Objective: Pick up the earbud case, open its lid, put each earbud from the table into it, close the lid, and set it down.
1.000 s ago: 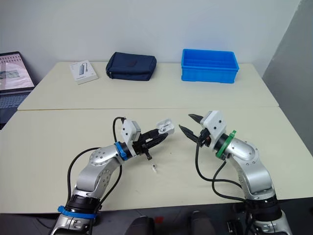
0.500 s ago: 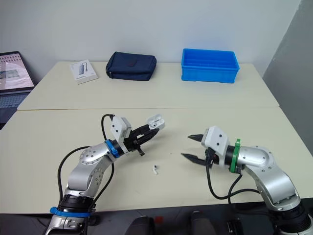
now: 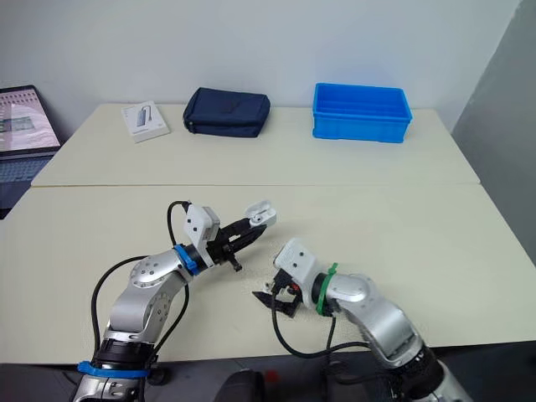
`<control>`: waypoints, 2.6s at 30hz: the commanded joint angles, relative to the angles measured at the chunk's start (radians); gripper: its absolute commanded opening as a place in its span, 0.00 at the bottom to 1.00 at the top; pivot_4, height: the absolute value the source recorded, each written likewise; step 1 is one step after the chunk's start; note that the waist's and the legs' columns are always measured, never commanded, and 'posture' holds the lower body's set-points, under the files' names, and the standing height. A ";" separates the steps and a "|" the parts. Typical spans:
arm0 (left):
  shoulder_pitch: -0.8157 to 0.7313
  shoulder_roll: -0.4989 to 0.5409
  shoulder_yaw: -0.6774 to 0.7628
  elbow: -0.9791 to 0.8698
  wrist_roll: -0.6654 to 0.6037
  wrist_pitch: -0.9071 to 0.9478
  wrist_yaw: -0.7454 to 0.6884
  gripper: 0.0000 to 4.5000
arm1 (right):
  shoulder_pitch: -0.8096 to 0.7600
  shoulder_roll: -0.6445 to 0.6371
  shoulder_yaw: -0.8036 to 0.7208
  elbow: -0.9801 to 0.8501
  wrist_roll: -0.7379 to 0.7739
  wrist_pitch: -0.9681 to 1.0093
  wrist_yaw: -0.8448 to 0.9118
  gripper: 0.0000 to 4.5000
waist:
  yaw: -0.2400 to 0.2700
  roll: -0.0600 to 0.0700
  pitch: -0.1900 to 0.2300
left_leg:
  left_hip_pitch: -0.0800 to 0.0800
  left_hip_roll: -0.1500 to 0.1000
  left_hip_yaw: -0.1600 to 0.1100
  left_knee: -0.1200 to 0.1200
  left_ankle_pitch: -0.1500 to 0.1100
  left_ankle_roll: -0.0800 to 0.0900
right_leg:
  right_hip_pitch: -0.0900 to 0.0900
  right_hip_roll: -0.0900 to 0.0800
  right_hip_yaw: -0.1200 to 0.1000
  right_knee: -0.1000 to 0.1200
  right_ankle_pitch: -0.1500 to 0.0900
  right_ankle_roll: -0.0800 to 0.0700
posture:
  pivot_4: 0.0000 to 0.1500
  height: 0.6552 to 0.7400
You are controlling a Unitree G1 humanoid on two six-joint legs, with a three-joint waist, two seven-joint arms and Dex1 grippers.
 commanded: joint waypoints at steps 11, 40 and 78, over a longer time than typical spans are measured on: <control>-0.003 0.008 0.003 -0.057 -0.019 0.001 -0.003 0.17 | 0.050 0.027 0.050 0.098 -0.108 -0.116 -0.023 0.63 | -0.001 0.000 0.000 | 0.001 0.000 0.000 -0.001 0.000 0.000 | 0.000 0.000 0.000 0.001 0.000 0.000 | 1.00 0.95; 0.013 -0.006 -0.017 -0.082 -0.020 0.013 -0.003 0.17 | 0.292 -0.655 -0.453 0.262 0.096 -0.836 0.629 0.05 | -0.001 -0.001 0.000 | -0.001 -0.001 0.001 -0.003 0.000 0.001 | 0.002 -0.001 0.001 -0.010 0.002 0.004 | 1.00 0.95; 0.056 -0.004 -0.017 -0.101 -0.025 0.025 -0.011 0.17 | 0.296 -0.731 -0.598 0.174 0.228 -0.754 0.747 0.57 | 0.002 0.000 -0.001 | 0.004 -0.001 0.002 -0.002 0.000 0.001 | 0.007 -0.001 0.001 -0.008 0.003 0.004 | 1.00 0.95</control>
